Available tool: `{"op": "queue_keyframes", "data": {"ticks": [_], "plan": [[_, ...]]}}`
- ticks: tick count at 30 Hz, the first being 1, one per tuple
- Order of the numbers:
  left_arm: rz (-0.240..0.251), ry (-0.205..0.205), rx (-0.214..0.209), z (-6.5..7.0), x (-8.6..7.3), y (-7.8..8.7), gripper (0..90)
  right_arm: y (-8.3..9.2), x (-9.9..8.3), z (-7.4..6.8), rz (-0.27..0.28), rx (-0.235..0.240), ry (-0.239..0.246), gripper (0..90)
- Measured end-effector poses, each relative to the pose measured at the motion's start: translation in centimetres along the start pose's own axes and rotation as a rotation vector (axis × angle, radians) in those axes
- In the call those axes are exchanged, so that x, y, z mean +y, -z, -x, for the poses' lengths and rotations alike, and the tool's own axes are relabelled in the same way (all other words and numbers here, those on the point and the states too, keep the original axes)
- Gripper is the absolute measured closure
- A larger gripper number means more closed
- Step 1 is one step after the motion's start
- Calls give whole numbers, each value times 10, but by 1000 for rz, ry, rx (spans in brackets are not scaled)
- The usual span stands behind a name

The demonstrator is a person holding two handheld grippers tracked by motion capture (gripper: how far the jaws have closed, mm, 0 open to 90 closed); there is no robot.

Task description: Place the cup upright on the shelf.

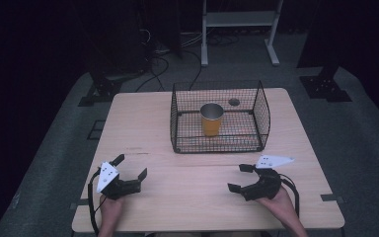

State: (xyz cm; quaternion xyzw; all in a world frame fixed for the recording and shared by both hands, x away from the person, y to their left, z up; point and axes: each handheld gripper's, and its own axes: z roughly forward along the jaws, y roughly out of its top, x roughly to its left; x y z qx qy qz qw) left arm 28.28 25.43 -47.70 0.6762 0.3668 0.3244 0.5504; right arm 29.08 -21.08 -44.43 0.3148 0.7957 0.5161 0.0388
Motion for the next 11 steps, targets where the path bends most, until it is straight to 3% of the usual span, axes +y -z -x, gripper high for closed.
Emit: {"op": "queue_keyframes", "data": {"ticks": [3,5,9,11], "plan": [[0,0,0,0,0,0,8,-3,-9,0,19,4,-21,80],[0,0,1,0,0,0,8,-5,-15,1,44,31,-43,80],[-2,5,3,-1,0,0,8,-5,-25,2,32,31,-55,80],[-3,6,5,-1,0,0,8,-2,-29,5,59,59,-86,80]]}}
